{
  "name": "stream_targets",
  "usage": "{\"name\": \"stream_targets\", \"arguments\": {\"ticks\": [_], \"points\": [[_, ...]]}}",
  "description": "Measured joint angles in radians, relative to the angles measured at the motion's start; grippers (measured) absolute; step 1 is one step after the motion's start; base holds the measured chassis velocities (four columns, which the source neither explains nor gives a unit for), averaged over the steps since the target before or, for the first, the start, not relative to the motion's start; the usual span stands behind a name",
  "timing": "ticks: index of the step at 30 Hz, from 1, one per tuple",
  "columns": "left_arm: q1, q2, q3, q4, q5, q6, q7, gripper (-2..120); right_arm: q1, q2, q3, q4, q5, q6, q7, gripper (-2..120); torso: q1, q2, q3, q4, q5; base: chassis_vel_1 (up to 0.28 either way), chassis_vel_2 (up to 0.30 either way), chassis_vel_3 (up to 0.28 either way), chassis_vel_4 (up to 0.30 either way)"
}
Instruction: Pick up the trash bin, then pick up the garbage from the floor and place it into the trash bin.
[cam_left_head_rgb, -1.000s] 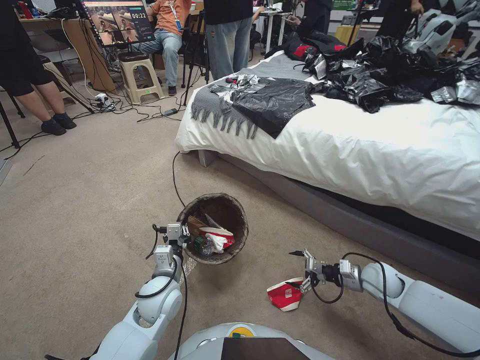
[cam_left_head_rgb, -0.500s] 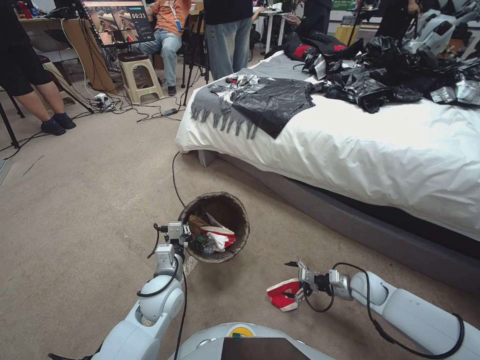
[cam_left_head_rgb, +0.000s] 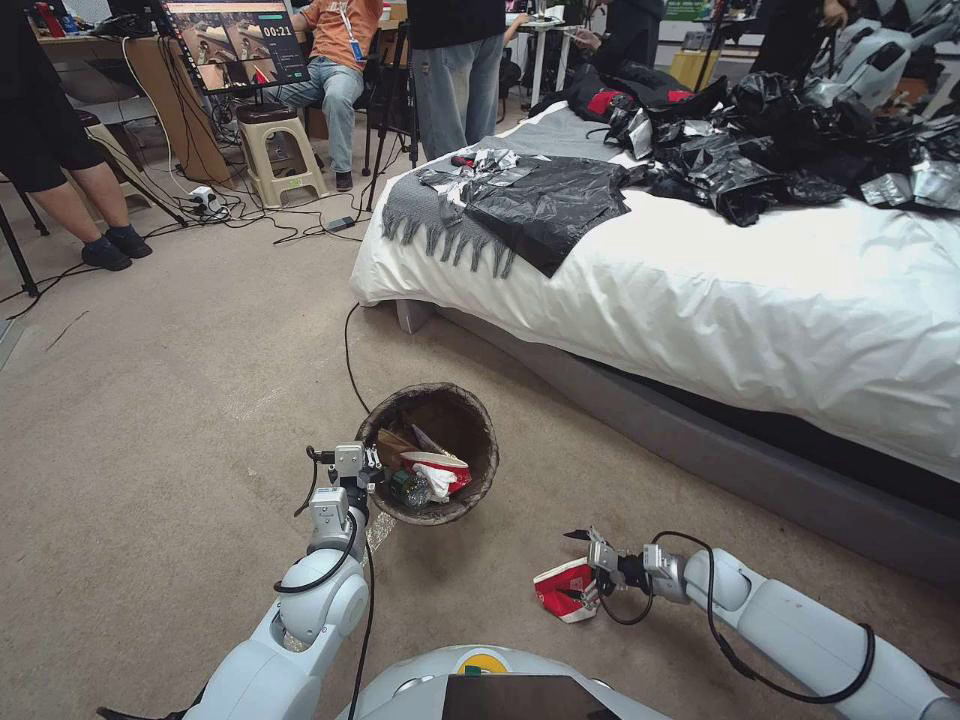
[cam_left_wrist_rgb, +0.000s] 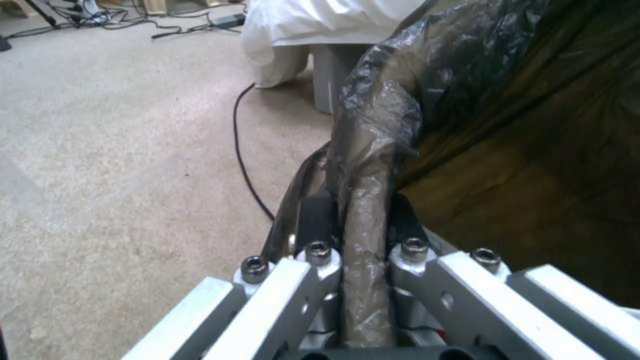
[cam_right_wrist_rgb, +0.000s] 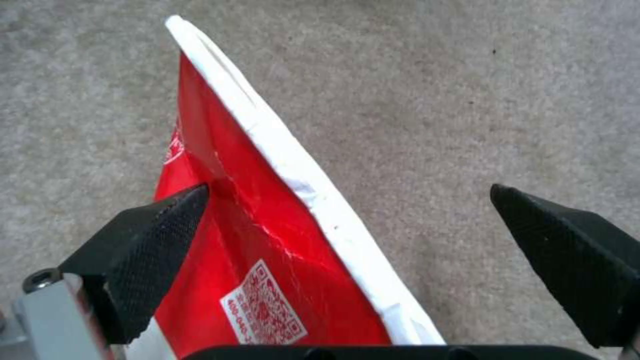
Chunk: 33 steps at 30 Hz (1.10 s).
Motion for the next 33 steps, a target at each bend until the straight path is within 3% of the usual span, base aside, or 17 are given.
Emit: {"name": "stream_targets", "arguments": {"ticks": [11, 27, 33], "points": [[-0.008, -0.001, 0.004, 0.004, -0.001, -0.001, -0.001, 0, 0.005, 0.05, -0.007, -0.07, -0.016, 0.023, 0.001, 100, 0.0, 0.0, 0.0, 0.0, 0.0, 0.0, 0.0, 0.0, 0.0], [-0.015, 0.009, 0.008, 0.004, -0.012, -0.001, -0.006, 0, -0.034, 0.081, -0.006, -0.051, -0.021, 0.034, -0.028, 39, 0.0, 0.0, 0.0, 0.0001, 0.0002, 0.0, 0.0, 0.0, 0.0], [-0.015, 0.009, 0.008, 0.003, -0.013, -0.001, -0.007, 0, -0.037, 0.081, -0.005, -0.045, -0.021, 0.033, -0.031, 30, 0.0, 0.0, 0.0, 0.0, 0.0001, 0.0, 0.0, 0.0, 0.0]]}}
